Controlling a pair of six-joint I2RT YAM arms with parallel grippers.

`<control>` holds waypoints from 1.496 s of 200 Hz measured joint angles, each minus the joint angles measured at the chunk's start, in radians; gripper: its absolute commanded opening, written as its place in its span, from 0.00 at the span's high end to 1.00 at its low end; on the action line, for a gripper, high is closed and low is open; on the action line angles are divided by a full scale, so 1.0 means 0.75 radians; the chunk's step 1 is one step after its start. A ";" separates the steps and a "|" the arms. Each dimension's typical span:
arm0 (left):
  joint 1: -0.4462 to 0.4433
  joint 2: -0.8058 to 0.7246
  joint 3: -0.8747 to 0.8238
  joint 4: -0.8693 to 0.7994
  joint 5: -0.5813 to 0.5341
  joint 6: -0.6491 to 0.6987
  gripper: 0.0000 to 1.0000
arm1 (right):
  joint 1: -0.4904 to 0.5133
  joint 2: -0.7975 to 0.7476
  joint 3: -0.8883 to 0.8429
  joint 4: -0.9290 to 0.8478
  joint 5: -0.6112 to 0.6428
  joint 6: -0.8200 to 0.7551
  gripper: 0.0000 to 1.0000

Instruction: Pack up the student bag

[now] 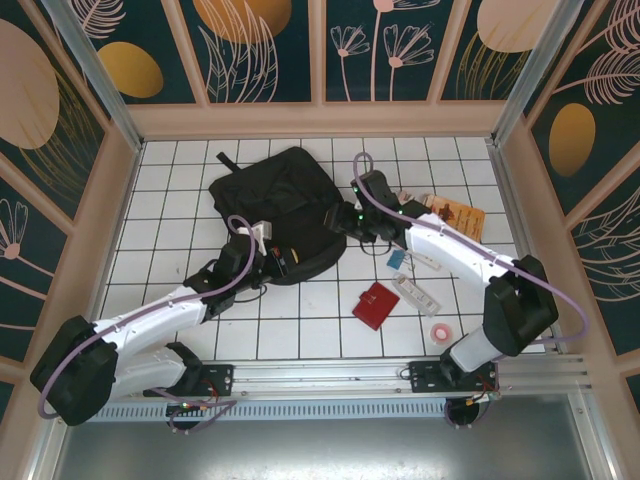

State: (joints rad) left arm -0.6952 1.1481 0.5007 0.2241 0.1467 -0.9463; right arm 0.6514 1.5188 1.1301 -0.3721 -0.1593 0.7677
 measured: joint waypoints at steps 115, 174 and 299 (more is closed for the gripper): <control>-0.030 0.012 -0.002 0.036 0.013 -0.043 1.00 | -0.058 0.172 -0.004 0.063 -0.056 -0.076 0.91; -0.061 0.125 0.013 0.157 0.003 -0.072 1.00 | -0.100 0.384 0.315 -0.044 -0.105 -0.243 0.92; -0.072 0.227 0.132 0.160 -0.038 -0.066 1.00 | -0.086 0.121 0.117 0.005 -0.100 -0.121 0.53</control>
State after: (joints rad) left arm -0.7494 1.3186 0.5995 0.3439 0.1184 -0.9955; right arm 0.5869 1.6096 1.2179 -0.3683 -0.2340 0.6773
